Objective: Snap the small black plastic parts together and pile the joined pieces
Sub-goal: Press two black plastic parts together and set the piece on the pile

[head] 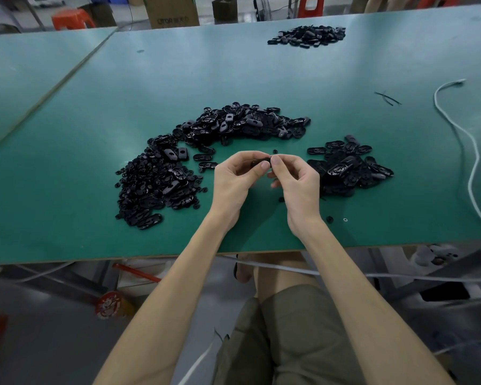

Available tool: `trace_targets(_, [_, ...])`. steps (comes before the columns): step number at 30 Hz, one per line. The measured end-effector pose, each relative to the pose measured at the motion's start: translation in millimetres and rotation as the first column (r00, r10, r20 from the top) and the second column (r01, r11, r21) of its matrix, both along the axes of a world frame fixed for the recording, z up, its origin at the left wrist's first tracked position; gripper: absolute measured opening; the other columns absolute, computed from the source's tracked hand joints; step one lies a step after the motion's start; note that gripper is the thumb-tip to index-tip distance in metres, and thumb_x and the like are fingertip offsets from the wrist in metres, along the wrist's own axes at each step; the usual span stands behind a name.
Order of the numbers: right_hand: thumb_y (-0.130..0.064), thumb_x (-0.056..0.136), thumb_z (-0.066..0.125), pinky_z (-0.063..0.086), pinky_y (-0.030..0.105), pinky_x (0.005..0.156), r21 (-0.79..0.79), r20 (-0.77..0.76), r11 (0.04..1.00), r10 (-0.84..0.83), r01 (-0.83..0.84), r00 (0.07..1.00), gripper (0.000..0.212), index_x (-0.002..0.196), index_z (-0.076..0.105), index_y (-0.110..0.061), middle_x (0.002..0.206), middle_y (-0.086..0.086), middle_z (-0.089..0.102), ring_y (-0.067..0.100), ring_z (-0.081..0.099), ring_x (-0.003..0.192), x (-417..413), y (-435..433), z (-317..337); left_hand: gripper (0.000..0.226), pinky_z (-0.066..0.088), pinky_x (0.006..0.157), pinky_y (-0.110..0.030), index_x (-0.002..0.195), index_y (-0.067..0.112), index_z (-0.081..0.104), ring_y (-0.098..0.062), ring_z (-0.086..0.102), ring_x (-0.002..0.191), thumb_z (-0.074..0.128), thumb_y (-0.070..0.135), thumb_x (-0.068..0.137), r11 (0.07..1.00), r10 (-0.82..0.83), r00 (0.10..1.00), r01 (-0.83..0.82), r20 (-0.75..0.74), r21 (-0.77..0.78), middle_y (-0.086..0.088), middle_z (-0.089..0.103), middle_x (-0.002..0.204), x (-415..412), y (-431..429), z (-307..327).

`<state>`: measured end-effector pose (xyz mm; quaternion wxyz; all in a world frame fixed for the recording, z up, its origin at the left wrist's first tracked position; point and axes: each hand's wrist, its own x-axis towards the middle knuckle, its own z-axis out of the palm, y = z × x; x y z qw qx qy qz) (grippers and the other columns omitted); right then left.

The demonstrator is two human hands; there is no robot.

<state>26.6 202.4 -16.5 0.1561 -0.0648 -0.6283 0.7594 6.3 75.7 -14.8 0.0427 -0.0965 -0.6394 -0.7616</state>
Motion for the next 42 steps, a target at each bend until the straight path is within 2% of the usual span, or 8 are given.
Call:
trace_targets(3, [-0.019,0.099,0.071,0.053,0.023,0.064,0.010,0.006,1.000,-0.009,0.008,1.000,0.007,0.095,0.074,-0.014,0.081,-0.004,0.074,0.010,0.067,0.072,0.6,0.2,-0.6,0.015,0.054,0.082,-0.024,0.103,0.010,0.079,-0.014,0.071,0.091,0.077,0.003,0.089,1.000,-0.003,1.000,0.003,0.012,0.006,-0.003,0.079,0.097,-0.3,-0.8,-0.7])
trace_targets(6, [-0.022,0.100,0.070,0.052,0.023,0.065,0.009,0.027,0.999,-0.040,0.039,0.999,0.010,0.093,0.072,-0.015,0.076,-0.005,0.073,0.009,0.061,0.062,-0.3,0.7,-1.4,0.018,0.055,0.078,-0.023,0.108,0.009,0.078,-0.021,0.074,0.093,0.075,0.005,0.091,0.999,-0.018,1.000,0.019,0.020,-0.030,-0.007,0.080,0.102,-1.1,-0.6,-1.6])
trace_targets(11, [-0.024,0.100,0.069,0.051,0.023,0.065,0.014,0.028,0.997,-0.073,0.073,0.997,0.012,0.091,0.070,-0.017,0.072,-0.010,0.071,0.007,0.059,0.060,-1.1,1.2,-1.7,0.019,0.054,0.072,-0.021,0.110,0.006,0.078,-0.011,0.073,0.081,0.075,0.005,0.092,0.997,-0.035,0.999,0.035,0.000,-0.067,-0.008,0.080,0.099,-0.5,1.3,-1.0])
trace_targets(17, [-0.025,0.100,0.069,0.051,0.025,0.065,0.014,0.022,0.996,-0.090,0.090,0.996,0.011,0.094,0.072,-0.015,0.076,-0.005,0.072,0.008,0.058,0.061,-1.1,1.8,-0.7,0.021,0.057,0.078,-0.024,0.113,0.004,0.078,-0.018,0.074,0.092,0.074,0.003,0.092,0.998,-0.043,0.999,0.043,0.005,-0.047,-0.009,0.079,0.104,-0.7,0.6,0.1])
trace_targets(26, [-0.021,0.099,0.070,0.051,0.024,0.065,0.017,0.026,0.996,-0.092,0.092,0.995,0.011,0.091,0.072,-0.015,0.075,-0.006,0.071,0.008,0.059,0.063,-0.6,1.3,0.7,0.017,0.056,0.073,-0.021,0.107,0.006,0.079,-0.010,0.072,0.075,0.076,0.003,0.091,0.996,-0.019,1.000,0.019,0.003,-0.087,-0.007,0.080,0.094,0.5,1.3,-0.4])
trace_targets(31, [-0.019,0.098,0.071,0.051,0.029,0.071,0.044,0.029,0.996,-0.082,0.081,0.996,0.012,0.087,0.072,-0.017,0.078,-0.002,0.071,0.011,0.059,0.070,0.0,0.7,1.1,0.016,0.056,0.077,-0.021,0.103,0.005,0.079,-0.012,0.074,0.079,0.072,-0.002,0.091,0.994,-0.004,1.000,0.005,0.011,-0.106,-0.006,0.080,0.093,1.2,2.1,0.6])
trace_targets(37, [-0.018,0.098,0.073,0.050,0.020,0.064,0.097,0.024,0.995,-0.033,0.031,0.999,0.010,0.088,0.072,-0.016,0.078,-0.002,0.073,0.007,0.061,0.067,0.8,-0.4,0.0,0.020,0.060,0.081,-0.027,0.093,0.014,0.079,-0.017,0.076,0.083,0.069,-0.002,0.087,0.981,0.079,0.996,-0.070,0.045,-0.179,-0.003,0.080,0.088,0.1,2.7,1.3])
trace_targets(42, [-0.019,0.099,0.070,0.050,0.023,0.066,0.083,0.028,0.994,-0.069,0.066,0.997,0.010,0.090,0.071,-0.015,0.080,-0.001,0.073,0.008,0.061,0.066,0.1,-0.3,-0.4,0.016,0.056,0.076,-0.021,0.100,0.009,0.080,-0.011,0.073,0.076,0.072,-0.001,0.090,0.994,0.017,0.999,-0.012,0.048,-0.113,-0.004,0.080,0.088,1.8,-0.2,1.2])
